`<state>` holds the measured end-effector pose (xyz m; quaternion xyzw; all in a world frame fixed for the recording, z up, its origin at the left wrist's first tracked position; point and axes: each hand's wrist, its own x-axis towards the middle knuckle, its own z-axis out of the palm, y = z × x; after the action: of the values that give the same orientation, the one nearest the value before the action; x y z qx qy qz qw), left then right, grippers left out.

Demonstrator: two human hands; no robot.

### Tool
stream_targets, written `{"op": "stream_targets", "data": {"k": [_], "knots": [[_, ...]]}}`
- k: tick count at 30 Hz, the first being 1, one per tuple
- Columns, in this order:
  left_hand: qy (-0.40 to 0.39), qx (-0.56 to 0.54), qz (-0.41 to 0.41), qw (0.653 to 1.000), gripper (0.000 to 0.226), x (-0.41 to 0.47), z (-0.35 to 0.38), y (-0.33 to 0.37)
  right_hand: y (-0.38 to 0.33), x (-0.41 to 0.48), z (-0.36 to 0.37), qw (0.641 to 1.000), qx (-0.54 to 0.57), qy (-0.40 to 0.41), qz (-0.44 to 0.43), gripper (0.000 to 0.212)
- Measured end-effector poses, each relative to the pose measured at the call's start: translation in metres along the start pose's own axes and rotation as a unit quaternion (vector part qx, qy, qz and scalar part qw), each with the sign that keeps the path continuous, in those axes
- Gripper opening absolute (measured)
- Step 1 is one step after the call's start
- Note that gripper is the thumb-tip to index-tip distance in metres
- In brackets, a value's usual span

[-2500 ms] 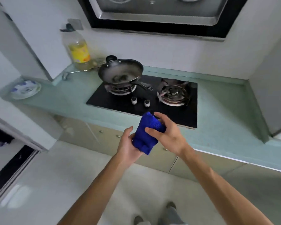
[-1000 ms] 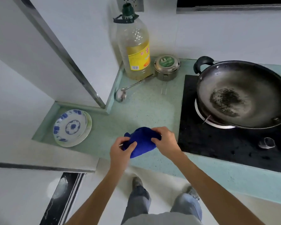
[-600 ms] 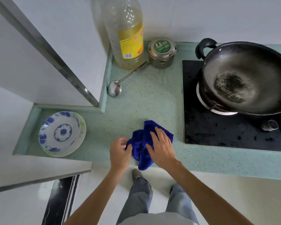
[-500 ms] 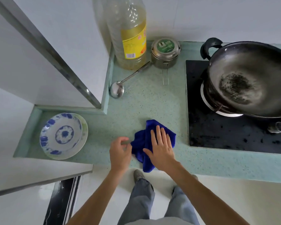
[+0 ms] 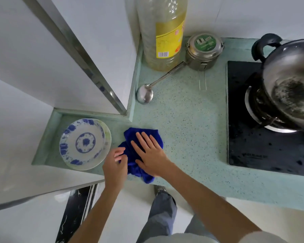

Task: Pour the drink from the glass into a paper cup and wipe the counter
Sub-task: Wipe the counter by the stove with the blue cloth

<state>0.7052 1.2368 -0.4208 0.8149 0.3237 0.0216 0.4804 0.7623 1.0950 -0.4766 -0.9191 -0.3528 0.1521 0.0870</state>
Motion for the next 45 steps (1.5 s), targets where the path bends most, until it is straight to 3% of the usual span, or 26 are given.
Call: {"op": "stream_targets", "data": {"k": [4, 10, 16, 19, 23, 27, 31, 36, 45], "knots": [[-0.04, -0.006, 0.018, 0.999, 0.022, 0.004, 0.02, 0.019, 0.021, -0.049, 0.01, 1.0, -0.004, 0.013, 0.006, 0.069], [-0.123, 0.029, 0.07, 0.99, 0.024, -0.004, 0.059, 0.039, 0.097, -0.117, -0.001, 0.977, -0.003, 0.034, 0.212, 0.074], [-0.129, 0.023, 0.06, 0.99, 0.026, -0.005, 0.041, 0.035, 0.133, -0.059, -0.019, 0.95, -0.023, 0.058, 0.305, 0.076], [-0.099, 0.035, 0.053, 0.993, 0.027, 0.002, 0.021, 0.027, 0.104, -0.009, -0.022, 0.96, -0.009, 0.063, 0.274, 0.074], [-0.056, 0.052, 0.05, 0.996, 0.029, 0.004, -0.003, 0.017, 0.033, 0.027, -0.015, 0.991, -0.011, 0.025, 0.132, 0.072], [-0.041, 0.07, 0.052, 0.995, 0.031, 0.003, -0.021, 0.004, -0.023, 0.019, 0.005, 1.0, -0.012, 0.008, 0.018, 0.071], [-0.041, 0.073, 0.053, 0.995, 0.029, -0.003, -0.021, 0.004, -0.026, -0.01, 0.018, 1.0, -0.006, 0.019, -0.017, 0.07], [-0.077, 0.059, 0.059, 0.994, 0.03, -0.021, 0.009, 0.018, 0.009, -0.065, 0.021, 1.0, 0.002, 0.029, 0.012, 0.07], [-0.136, 0.07, 0.092, 0.984, 0.029, -0.032, 0.053, 0.036, 0.105, -0.149, 0.004, 0.978, -0.006, 0.041, 0.203, 0.071]]}}
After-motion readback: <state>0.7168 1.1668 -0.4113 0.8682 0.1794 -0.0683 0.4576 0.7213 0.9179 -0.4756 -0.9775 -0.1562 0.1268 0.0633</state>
